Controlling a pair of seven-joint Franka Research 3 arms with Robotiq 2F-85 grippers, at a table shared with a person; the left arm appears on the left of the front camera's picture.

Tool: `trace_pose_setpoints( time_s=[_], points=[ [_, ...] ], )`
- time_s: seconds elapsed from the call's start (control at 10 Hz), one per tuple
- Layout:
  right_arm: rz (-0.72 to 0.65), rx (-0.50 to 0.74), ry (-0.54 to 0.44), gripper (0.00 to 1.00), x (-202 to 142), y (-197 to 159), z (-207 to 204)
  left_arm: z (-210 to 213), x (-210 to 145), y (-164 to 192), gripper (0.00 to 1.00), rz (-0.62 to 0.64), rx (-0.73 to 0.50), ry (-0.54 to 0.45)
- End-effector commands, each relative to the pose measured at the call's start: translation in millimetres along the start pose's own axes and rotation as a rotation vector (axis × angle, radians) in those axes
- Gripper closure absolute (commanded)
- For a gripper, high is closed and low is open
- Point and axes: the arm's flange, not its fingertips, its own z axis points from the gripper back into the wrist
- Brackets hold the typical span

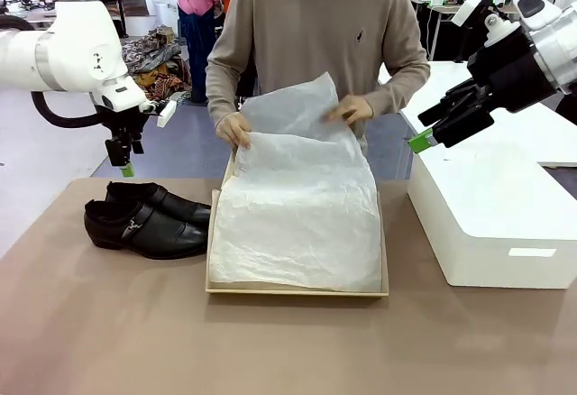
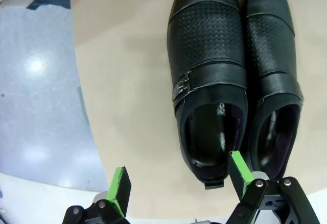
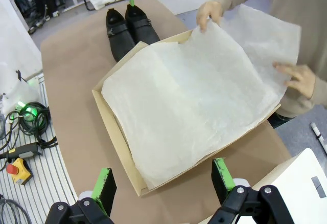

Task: Pack the shoes into the box.
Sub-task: Place one shoe of the Shoes into the Shoes Box.

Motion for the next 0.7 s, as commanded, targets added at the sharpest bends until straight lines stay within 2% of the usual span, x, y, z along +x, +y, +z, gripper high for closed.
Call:
trace_pose_setpoints(
  time_s=[0.0,0.6],
  points=[
    [0.022,0.016,-0.025,0.0,-0.3,-3.6,-1.2,0.4,-0.3,-0.4,0.0,0.016,0.001,0.004],
    [0.022,0.016,-0.025,0.0,-0.3,-3.6,-1.2,-5.9,-0.4,6.6,0.0,0.006,-0.008,0.017]
  ],
)
